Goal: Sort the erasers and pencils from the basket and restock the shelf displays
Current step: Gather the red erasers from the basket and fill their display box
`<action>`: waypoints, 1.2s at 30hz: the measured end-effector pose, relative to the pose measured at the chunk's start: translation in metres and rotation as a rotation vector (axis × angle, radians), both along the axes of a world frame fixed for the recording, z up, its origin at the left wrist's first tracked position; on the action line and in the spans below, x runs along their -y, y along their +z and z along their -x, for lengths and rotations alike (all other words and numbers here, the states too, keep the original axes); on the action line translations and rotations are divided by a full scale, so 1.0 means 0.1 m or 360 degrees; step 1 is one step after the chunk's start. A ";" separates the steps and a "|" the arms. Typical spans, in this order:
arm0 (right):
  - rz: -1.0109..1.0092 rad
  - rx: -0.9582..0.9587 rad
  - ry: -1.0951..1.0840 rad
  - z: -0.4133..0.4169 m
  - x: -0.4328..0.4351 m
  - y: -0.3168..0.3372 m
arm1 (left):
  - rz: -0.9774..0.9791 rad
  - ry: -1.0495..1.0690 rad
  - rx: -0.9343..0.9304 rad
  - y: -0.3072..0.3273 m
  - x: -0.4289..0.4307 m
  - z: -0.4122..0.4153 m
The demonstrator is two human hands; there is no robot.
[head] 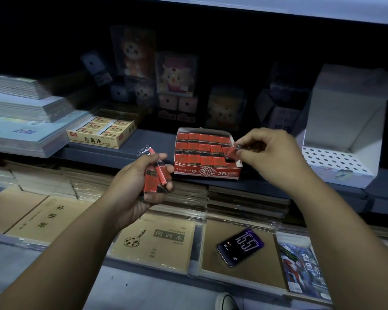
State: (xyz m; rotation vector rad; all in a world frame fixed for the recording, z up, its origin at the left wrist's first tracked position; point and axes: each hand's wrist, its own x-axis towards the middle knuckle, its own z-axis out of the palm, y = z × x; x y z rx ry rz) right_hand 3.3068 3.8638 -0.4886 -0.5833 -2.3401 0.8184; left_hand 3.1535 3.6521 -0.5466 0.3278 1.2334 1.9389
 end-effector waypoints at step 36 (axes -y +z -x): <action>0.0288 -0.0109 0.0451 0.73 0.81 0.03 | -0.0155 0.0100 -0.0041 0.06 0.07 0.04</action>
